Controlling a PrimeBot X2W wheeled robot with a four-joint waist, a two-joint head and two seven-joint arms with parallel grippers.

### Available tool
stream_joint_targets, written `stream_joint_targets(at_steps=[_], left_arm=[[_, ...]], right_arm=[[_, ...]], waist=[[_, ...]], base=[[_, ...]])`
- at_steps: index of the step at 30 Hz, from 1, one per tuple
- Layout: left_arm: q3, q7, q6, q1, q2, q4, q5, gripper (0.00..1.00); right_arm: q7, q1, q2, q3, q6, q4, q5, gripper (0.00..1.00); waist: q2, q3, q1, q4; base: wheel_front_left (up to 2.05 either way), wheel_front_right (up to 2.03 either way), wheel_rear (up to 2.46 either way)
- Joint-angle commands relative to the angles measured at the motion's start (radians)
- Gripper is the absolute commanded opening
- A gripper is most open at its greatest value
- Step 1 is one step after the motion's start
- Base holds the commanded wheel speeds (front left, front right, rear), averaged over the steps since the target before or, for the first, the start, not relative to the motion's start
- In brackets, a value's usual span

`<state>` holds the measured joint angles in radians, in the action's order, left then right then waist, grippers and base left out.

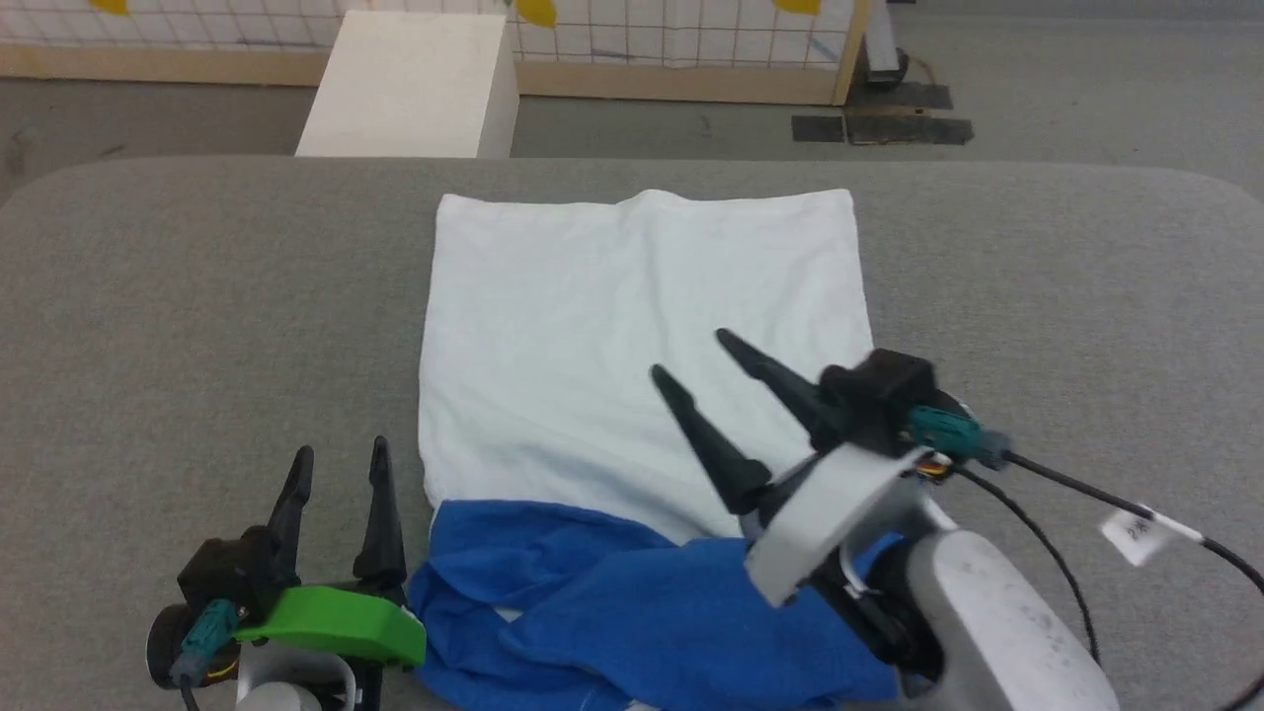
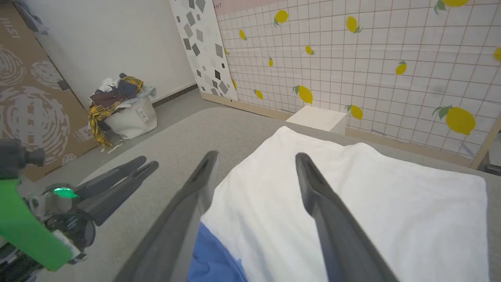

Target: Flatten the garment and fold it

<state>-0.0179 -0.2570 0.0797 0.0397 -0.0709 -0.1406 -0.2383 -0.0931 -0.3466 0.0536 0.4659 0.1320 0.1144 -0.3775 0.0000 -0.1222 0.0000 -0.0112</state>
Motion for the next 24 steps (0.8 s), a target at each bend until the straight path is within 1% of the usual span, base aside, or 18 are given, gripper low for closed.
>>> stream_joint_targets(at_steps=[1, 5, 8, 11, 13, 18, 20, 24], left_arm=[[-0.002, -0.005, 0.004, -0.014, -0.008, 0.005, -0.001, 1.00], [-0.002, 0.002, 0.006, -0.010, -0.027, 0.009, -0.002, 1.00], [-0.002, 0.018, 0.013, 0.026, -0.056, 0.007, -0.004, 1.00], [0.015, 0.094, 0.024, 0.102, -0.099, 0.002, -0.003, 1.00], [0.022, 0.174, 0.028, 0.172, -0.129, -0.003, -0.009, 1.00], [0.019, 0.421, 0.037, 0.396, -0.210, -0.066, -0.058, 1.00], [0.011, 0.513, 0.039, 0.482, -0.249, -0.103, -0.078, 1.00], [-0.006, 0.664, 0.036, 0.631, -0.310, -0.166, -0.104, 1.00]], right_arm=[[0.016, 0.046, 0.001, -0.040, -0.001, -0.035, 0.022, 1.00], [0.040, 0.160, 0.000, -0.178, -0.001, -0.149, 0.101, 1.00], [0.043, 0.229, -0.002, -0.266, -0.001, -0.212, 0.145, 1.00], [0.034, 0.280, -0.003, -0.337, -0.001, -0.257, 0.166, 1.00], [0.026, 0.297, -0.003, -0.363, -0.001, -0.275, 0.164, 1.00], [0.021, 0.305, -0.003, -0.395, -0.001, -0.322, 0.144, 1.00], [0.020, 0.289, -0.003, -0.385, -0.001, -0.325, 0.146, 1.00], [0.041, 0.243, -0.003, -0.367, -0.001, -0.312, 0.116, 1.00]], waist=[[0.0000, 0.044, 0.0000, 0.063], [0.0000, 0.043, 0.0000, 0.101], [0.0000, 0.026, 0.0000, 0.128], [0.0000, -0.014, 0.0000, 0.153], [0.0000, -0.046, 0.0000, 0.166], [0.0000, -0.152, 0.0000, 0.199], [0.0000, -0.199, 0.0000, 0.223], [0.0000, -0.282, 0.0000, 0.272]], base=[[0.00, 0.00, 0.00], [0.00, 0.00, 0.00], [0.00, 0.00, 0.00], [0.00, 0.00, 0.00], [0.00, 0.00, 0.00], [0.00, 0.00, 0.00], [0.00, 0.00, 0.00], [0.00, 0.00, 0.00]])
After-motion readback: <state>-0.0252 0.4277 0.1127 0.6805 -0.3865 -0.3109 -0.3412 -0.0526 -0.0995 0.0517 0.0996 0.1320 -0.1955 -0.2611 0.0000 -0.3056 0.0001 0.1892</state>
